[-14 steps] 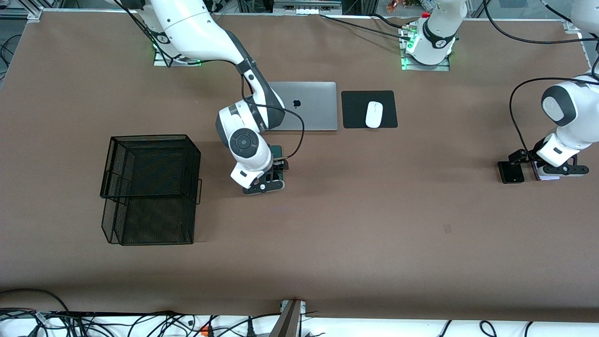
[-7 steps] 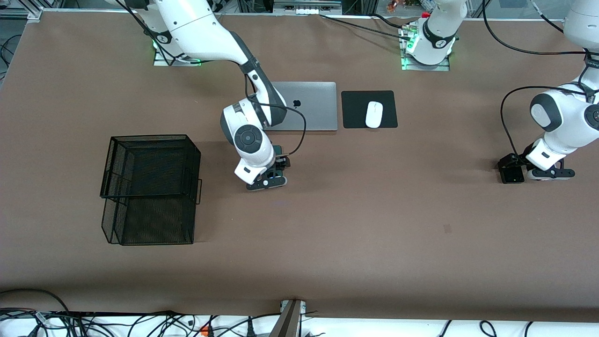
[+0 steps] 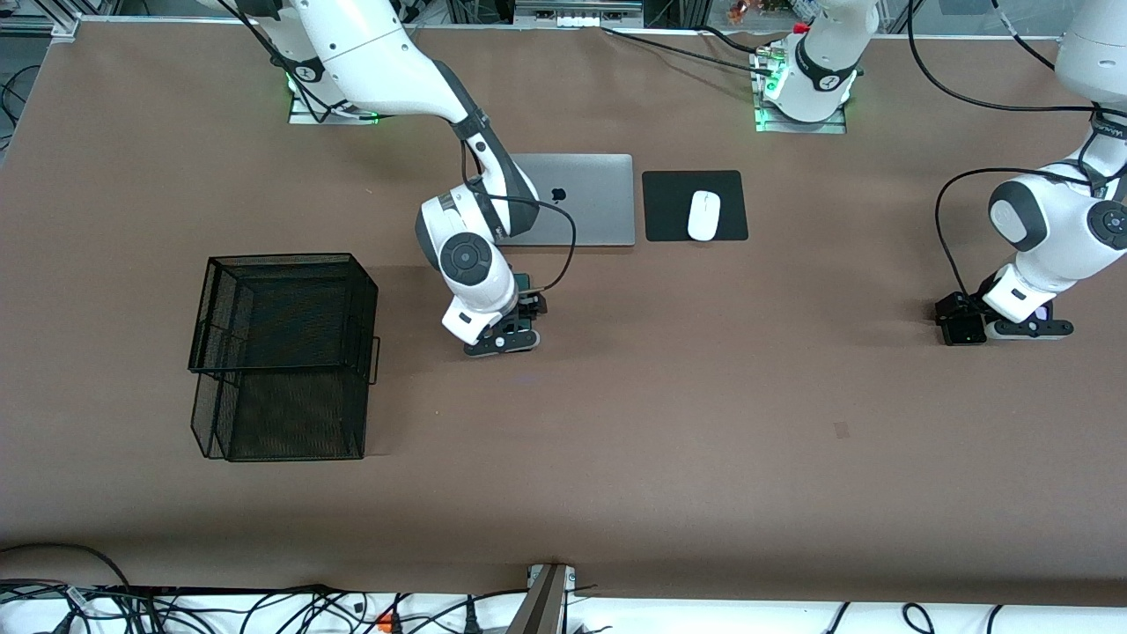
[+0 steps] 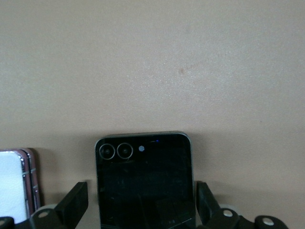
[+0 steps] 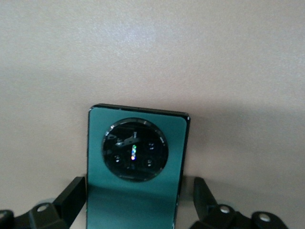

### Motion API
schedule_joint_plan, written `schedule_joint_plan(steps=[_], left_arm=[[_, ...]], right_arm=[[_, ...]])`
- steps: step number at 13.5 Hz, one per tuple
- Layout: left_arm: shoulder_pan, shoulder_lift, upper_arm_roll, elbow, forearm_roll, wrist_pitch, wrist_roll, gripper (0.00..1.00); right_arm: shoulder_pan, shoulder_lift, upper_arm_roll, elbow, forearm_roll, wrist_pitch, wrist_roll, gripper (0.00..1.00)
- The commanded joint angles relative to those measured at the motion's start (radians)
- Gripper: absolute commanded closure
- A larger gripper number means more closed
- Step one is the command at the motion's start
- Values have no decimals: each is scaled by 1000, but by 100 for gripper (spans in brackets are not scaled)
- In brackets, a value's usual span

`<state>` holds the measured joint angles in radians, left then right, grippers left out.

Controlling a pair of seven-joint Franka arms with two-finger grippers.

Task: Place phones with both arms
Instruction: 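Grasp the green phone with the right gripper while the left grasps the flip phone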

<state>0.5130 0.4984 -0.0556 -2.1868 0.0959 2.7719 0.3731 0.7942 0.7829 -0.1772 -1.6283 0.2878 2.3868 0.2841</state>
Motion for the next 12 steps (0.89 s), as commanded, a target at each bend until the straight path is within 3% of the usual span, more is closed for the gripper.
schedule_joint_plan(steps=[1, 3, 4, 5, 6, 7, 9, 10, 12], left_arm=[[12, 18, -13, 1, -22, 37, 7, 0], [12, 28, -13, 2, -22, 38, 6, 0], [12, 29, -16, 4, -31, 38, 3, 2], [12, 29, -18, 4, -57, 38, 3, 13], [10, 31, -23, 4, -65, 37, 3, 32], [10, 35, -27, 7, -67, 37, 1, 51], [9, 40, -32, 16, -67, 35, -5, 80], [1, 40, -32, 24, -67, 26, -6, 90], [-10, 40, -46, 50, -65, 2, -19, 94]], right_arm=[[13, -16, -1, -41, 24, 40, -25, 0], [16, -17, -1, -39, 24, 37, -20, 2], [26, -19, -2, -41, 21, 38, -20, 11], [28, -19, -2, -41, 21, 38, -22, 23], [28, -19, -2, -38, 21, 38, -13, 53], [28, -19, -2, -38, 21, 38, -11, 64], [30, -21, -4, -38, 19, 37, -13, 65], [31, -21, -5, -38, 16, 37, -14, 71], [31, -31, -11, -33, 10, 31, -16, 81]])
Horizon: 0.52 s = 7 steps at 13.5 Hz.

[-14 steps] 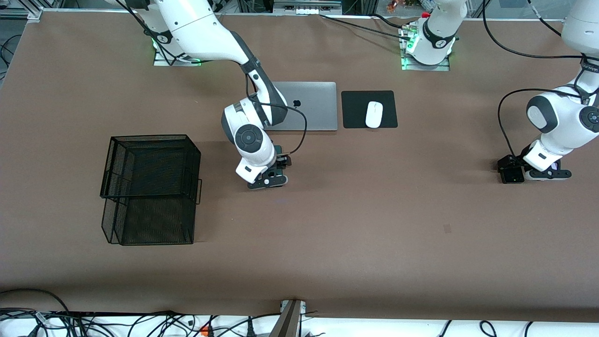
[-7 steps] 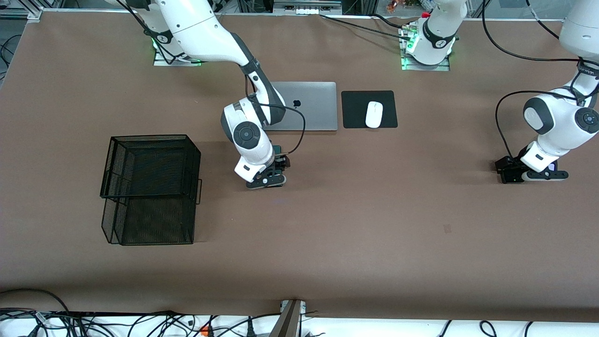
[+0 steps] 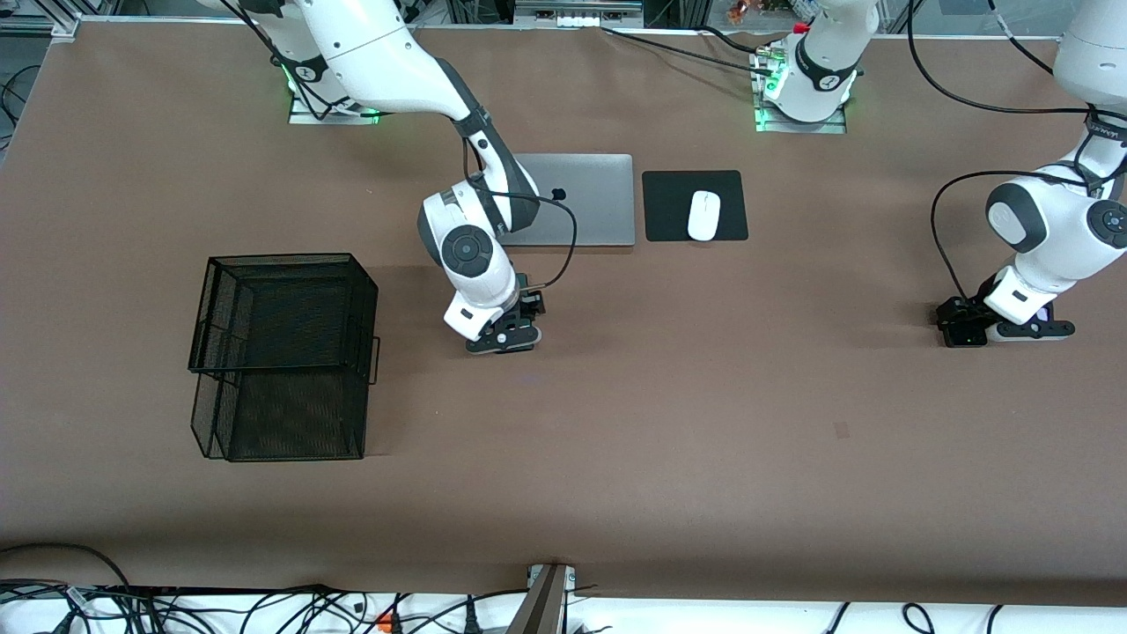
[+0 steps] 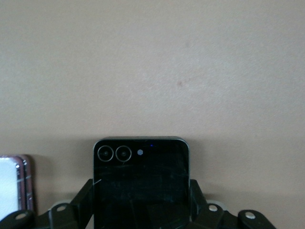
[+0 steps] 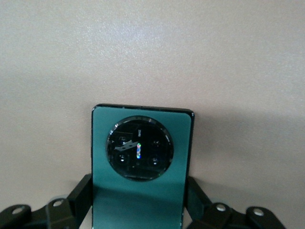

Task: Place phones with both arms
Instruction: 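Grasp the green phone with the right gripper while the left grasps the flip phone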

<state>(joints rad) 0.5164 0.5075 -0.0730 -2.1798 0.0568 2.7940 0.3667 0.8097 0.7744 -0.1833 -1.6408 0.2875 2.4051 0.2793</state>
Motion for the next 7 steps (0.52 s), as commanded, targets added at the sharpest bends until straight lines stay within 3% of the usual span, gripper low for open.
schedule_joint_plan(steps=[1, 4, 7], left_arm=[[-15, 31, -40, 64, -28, -53, -21, 97], [-16, 31, -74, 187, -28, -238, -48, 100], [-25, 31, -109, 264, -28, -336, -103, 100]], right_arm=[[16, -35, -14, -21, 6, 11, -11, 83], [16, -63, -38, -19, 5, 8, -8, 89], [16, -105, -79, -13, 5, -72, -8, 100]])
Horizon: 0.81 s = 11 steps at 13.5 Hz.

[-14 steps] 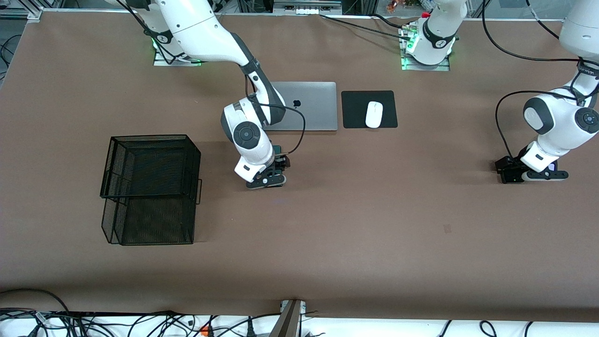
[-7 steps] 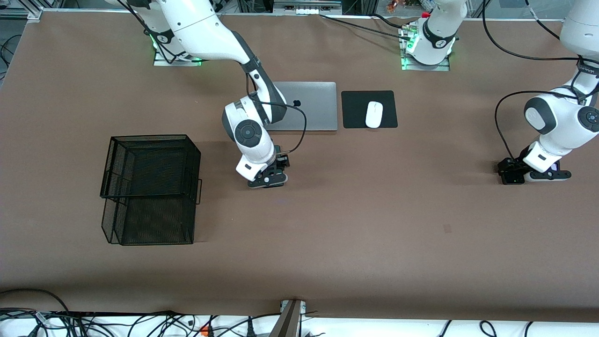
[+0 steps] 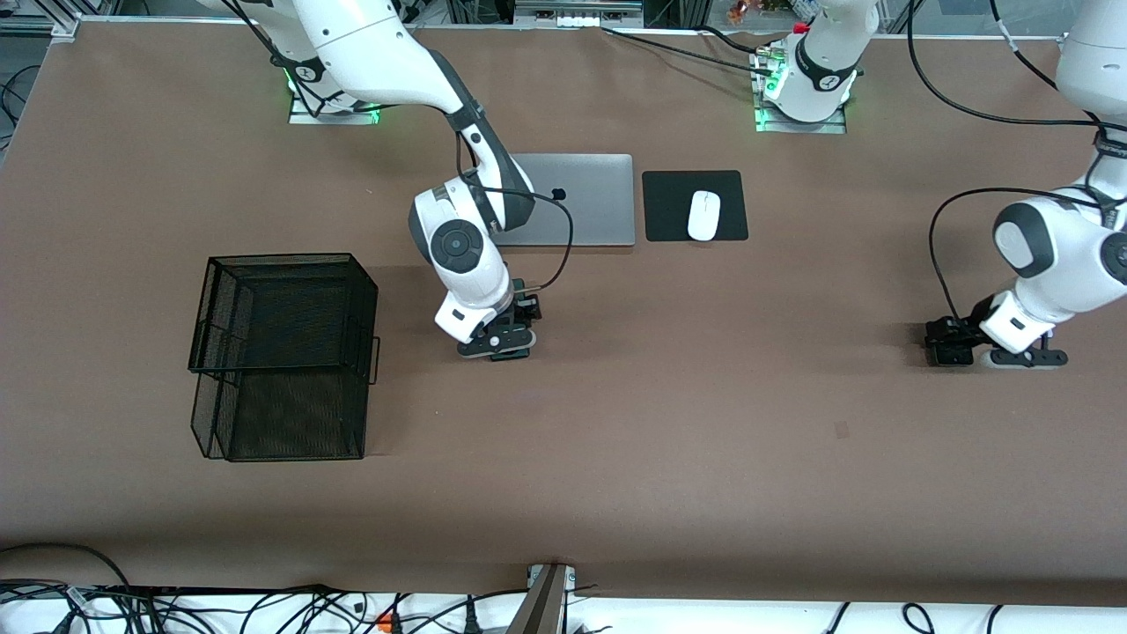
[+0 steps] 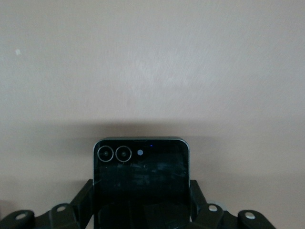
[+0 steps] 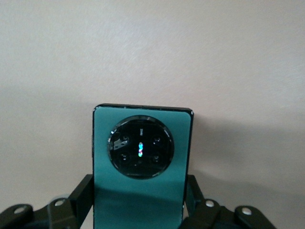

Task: Place phones with both arms
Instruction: 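Carry the green phone to the basket while the left gripper moves the flip phone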

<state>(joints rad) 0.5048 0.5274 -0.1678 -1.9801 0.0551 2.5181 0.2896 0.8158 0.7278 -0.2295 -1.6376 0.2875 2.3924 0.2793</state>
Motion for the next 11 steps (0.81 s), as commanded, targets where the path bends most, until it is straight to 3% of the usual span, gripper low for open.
schedule_joint_plan(steps=[1, 6, 8, 11], left_arm=[[-32, 11, -15, 73, -26, -65, -47, 100], [-242, 31, -16, 116, -26, -68, -301, 100], [-357, 31, -16, 124, -24, -68, -467, 100], [-524, 45, -15, 168, -23, -70, -732, 100]], right_arm=[[9, -91, -68, -13, 4, -105, -9, 100], [8, -217, -319, 77, -17, -332, -23, 100], [8, -231, -398, 90, -132, -381, -47, 100], [3, -281, -517, 46, -145, -493, -252, 100]])
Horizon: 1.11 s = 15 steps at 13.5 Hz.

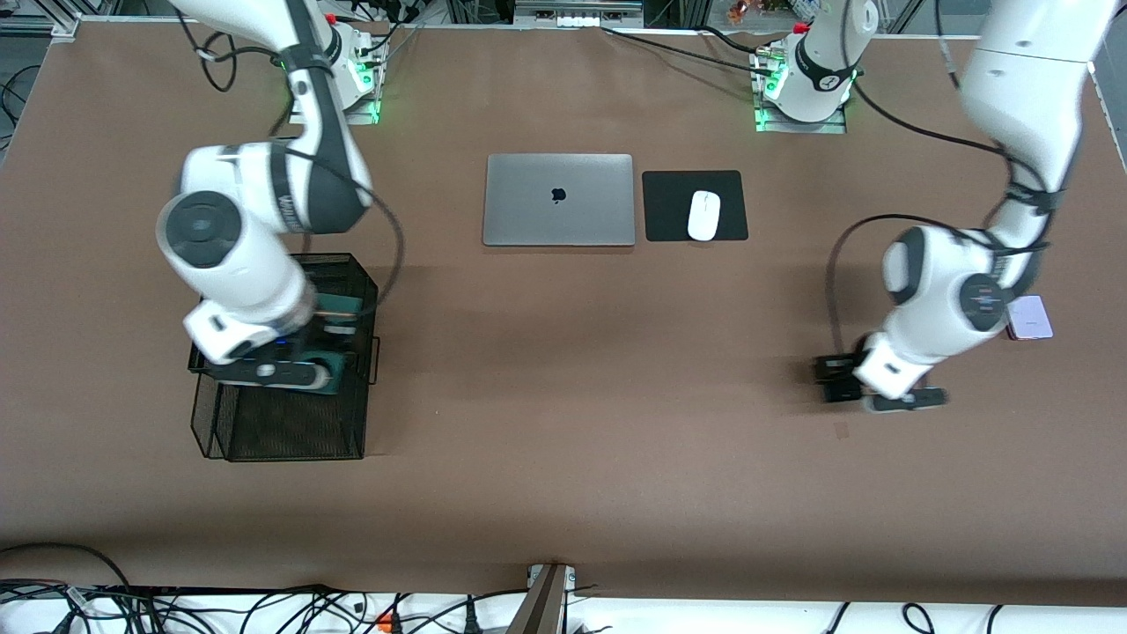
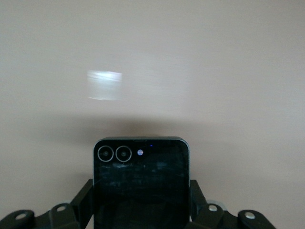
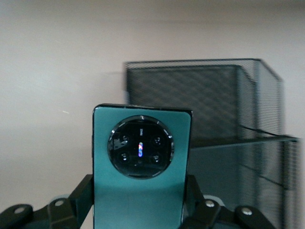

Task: Place phones with both arms
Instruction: 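Carry the green phone to the basket while the left gripper moves the flip phone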

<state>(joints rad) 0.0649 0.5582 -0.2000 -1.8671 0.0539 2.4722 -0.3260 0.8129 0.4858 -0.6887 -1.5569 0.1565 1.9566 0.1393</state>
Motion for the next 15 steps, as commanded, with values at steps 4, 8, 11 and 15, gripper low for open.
schedule_joint_plan(steps=[4, 8, 11, 15], left_arm=[[-279, 77, 22, 153, -11, -41, -436, 100], [-436, 126, 33, 256, -6, -131, -669, 100], [-560, 192, 57, 345, 53, -134, -800, 100], [-669, 319, 85, 534, 75, -136, -817, 100]], right_arm=[[6, -180, -114, -274, -14, 22, -173, 100], [5, -237, -153, -466, -14, 243, -298, 100], [5, -254, -155, -529, -12, 297, -310, 100], [5, -242, -153, -545, -12, 300, -363, 100]])
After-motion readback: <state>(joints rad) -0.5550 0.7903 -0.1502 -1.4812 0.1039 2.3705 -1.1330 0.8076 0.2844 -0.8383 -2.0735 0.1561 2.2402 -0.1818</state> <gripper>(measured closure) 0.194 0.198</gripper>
